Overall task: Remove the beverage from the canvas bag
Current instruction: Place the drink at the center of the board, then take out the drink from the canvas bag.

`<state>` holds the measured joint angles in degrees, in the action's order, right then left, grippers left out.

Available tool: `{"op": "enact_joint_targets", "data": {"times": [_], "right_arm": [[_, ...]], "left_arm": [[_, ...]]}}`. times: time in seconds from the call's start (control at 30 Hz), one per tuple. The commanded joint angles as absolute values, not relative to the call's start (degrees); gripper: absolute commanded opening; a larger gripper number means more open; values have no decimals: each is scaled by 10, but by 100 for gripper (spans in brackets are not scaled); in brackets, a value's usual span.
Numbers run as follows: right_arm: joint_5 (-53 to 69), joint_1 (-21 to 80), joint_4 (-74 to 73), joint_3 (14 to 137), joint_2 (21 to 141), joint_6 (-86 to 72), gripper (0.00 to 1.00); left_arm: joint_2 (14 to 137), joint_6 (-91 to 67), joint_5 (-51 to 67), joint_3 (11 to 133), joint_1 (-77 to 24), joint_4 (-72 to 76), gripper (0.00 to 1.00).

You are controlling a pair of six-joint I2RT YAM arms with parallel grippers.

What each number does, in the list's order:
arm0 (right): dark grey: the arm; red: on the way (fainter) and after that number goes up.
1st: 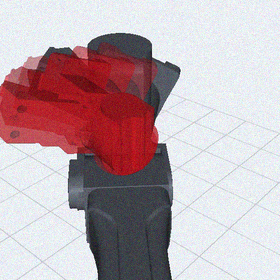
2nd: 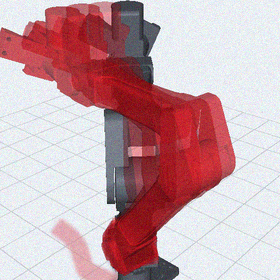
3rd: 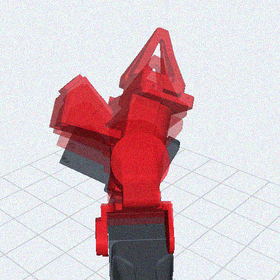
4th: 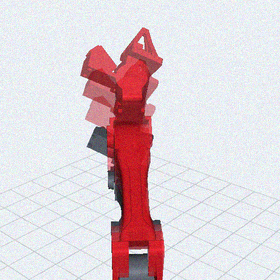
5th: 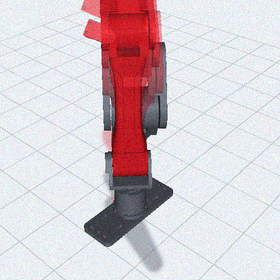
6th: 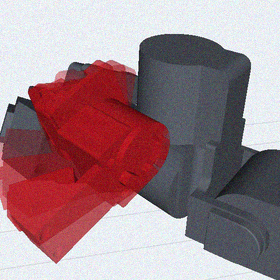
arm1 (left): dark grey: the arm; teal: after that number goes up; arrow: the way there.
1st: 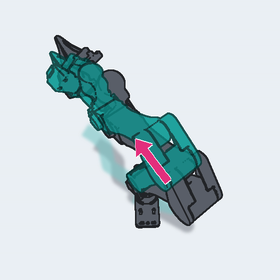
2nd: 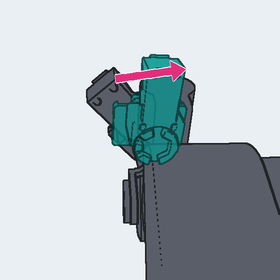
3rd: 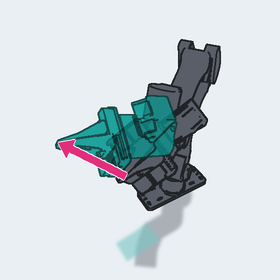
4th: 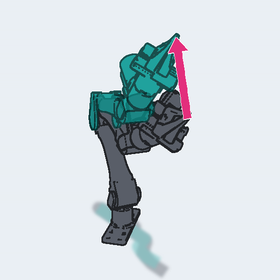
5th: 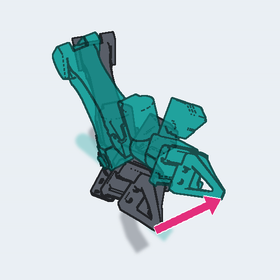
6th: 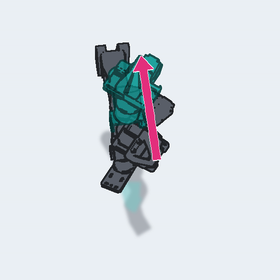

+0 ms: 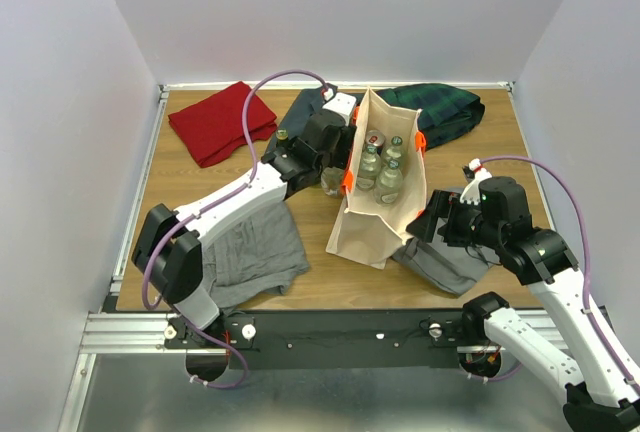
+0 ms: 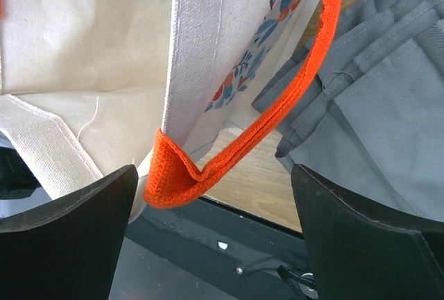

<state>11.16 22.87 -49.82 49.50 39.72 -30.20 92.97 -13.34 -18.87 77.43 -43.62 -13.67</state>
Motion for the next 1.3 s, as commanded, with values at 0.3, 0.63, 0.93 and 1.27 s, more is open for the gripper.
{"op": "enact_joint_targets", "data": {"times": [0.3, 0.63, 0.93, 1.27], "right_arm": [[98, 231, -509, 487, 386, -301, 100], [101, 231, -508, 488, 383, -297, 100], [94, 230, -508, 487, 383, -301, 100], [84, 230, -508, 490, 385, -305, 100]], "left_arm": [[872, -137, -208, 817, -437, -210, 62], [867, -151, -198, 888, -436, -287, 76], [856, -141, -170, 931, -435, -303, 99], [884, -138, -162, 1033, -432, -367, 99]]}}
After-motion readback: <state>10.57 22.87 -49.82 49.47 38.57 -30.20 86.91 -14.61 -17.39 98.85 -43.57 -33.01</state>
